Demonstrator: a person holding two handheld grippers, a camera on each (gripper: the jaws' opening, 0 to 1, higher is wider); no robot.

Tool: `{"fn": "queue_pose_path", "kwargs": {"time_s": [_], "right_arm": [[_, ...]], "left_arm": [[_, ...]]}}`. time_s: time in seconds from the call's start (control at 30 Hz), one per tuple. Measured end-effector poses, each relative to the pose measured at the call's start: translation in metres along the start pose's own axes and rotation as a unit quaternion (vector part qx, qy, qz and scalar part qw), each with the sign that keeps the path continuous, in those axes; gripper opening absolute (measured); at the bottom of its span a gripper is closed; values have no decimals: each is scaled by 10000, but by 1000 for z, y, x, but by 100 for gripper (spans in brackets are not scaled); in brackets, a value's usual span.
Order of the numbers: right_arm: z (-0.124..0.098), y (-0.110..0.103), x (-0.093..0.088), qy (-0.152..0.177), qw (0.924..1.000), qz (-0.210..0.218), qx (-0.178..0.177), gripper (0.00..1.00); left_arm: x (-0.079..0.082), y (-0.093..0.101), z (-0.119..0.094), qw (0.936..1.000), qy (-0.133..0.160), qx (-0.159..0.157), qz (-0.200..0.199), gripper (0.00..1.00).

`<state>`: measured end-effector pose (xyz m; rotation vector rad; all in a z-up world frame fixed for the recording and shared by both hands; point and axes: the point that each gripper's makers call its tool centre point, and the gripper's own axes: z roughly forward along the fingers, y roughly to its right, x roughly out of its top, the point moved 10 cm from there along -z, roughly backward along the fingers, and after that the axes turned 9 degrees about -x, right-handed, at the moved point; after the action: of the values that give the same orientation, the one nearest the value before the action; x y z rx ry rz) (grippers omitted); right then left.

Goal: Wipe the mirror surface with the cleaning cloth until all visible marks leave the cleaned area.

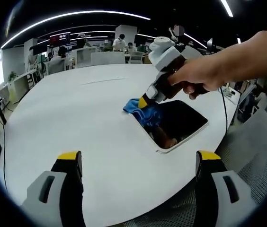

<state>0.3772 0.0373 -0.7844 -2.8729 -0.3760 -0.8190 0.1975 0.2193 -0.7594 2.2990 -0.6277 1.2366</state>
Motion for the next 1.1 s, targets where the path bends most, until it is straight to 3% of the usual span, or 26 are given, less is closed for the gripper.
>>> {"fn": "queue_pose_path", "kwargs": {"time_s": [0.4,1.1], "right_arm": [[-12,-3,-18,-141,9990,379,171,0],[-23,-13,-38,-249,9987,272,341,0]], "left_arm": [[1,1,-2,9999,124,-62,17,99],[-2,-1,-4,10000,90,28,29,99]]}}
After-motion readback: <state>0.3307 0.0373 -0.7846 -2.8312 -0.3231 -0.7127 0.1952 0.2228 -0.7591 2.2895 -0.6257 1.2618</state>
